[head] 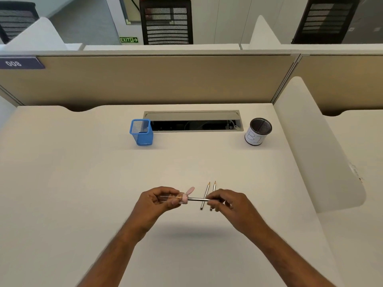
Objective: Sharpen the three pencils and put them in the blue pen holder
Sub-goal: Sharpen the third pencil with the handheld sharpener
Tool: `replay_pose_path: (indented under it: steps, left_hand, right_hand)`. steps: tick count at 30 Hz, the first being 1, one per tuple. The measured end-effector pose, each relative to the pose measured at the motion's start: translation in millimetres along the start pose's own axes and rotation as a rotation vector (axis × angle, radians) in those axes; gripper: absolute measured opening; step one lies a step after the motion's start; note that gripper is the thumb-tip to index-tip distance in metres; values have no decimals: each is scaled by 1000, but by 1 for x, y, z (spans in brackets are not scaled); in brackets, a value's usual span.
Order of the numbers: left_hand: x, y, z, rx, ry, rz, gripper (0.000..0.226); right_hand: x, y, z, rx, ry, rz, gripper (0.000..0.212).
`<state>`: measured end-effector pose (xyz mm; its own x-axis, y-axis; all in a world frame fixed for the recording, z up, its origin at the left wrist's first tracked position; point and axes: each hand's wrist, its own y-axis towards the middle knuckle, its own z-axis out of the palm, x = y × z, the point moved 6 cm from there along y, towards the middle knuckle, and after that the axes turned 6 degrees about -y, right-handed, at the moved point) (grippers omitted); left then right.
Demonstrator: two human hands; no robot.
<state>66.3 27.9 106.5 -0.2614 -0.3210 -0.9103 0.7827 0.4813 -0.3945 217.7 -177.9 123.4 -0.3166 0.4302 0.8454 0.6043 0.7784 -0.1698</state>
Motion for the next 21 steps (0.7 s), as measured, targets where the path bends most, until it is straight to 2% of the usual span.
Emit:
replay_pose_path:
  steps: [3, 7, 10, 13, 16, 17, 21]
  left_hand:
    - [-1, -1, 1, 15, 29, -2, 35]
    - [1, -2, 1, 23, 76, -2, 28]
    - [3, -3, -2, 3, 34, 1, 30]
    - [6, -3, -3, -16, -11, 0, 33]
    - [8, -1, -6, -39, -20, -1, 27]
    - [8, 0, -7, -43, -20, -3, 25]
    - [4, 0, -4, -29, -23, 0, 29]
  right_hand:
    - [-1, 5, 0, 31, 92, 46, 19]
    - [-5, 10, 6, 180, 136, 135, 33]
    - [-3, 11, 7, 187, 172, 139, 32]
    - [2, 8, 6, 200, 29, 69, 18]
    - [6, 5, -1, 150, -125, 19, 31]
    - [8, 4, -3, 117, -150, -9, 29]
    - [14, 1, -6, 11, -265, -102, 4]
